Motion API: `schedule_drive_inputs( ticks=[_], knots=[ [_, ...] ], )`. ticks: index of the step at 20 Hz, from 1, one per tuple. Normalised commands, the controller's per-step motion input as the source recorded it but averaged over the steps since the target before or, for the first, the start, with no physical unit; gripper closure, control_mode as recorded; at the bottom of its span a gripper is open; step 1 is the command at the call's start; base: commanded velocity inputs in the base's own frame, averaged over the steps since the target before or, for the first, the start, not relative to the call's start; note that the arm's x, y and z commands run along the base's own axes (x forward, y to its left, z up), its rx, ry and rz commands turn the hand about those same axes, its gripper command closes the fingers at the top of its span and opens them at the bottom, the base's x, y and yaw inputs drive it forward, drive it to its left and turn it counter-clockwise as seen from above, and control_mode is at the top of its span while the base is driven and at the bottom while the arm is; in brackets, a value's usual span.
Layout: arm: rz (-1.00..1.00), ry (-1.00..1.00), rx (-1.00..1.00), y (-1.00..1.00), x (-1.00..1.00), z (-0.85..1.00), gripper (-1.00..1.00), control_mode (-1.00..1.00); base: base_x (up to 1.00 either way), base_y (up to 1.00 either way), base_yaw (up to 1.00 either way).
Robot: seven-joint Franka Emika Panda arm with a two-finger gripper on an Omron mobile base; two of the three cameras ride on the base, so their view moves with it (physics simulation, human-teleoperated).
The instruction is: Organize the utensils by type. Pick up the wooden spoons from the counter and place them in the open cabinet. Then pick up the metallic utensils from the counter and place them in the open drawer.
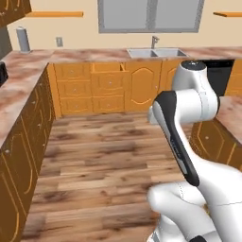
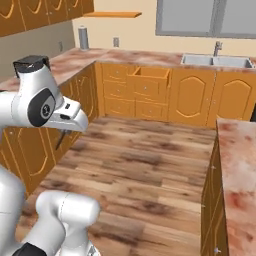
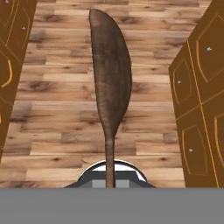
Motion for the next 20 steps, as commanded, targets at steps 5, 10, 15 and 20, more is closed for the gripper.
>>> schedule_drive_inputs(
  ticks=[5,10,15,20],
  knots=[
    [0.0,0.0,0.0,0.0,0.0,0.0,1.0,1.0,1.0,-0.01,-0.34],
    [0.0,0.0,0.0,0.0,0.0,0.0,1.0,1.0,0.83,0.0,-0.58],
    [0.0,0.0,0.0,0.0,0.0,0.0,1.0,1.0,0.96,0.05,-0.5],
    [0.0,0.0,0.0,0.0,0.0,0.0,1.0,1.0,0.98,0.37,-0.31]
  ],
)
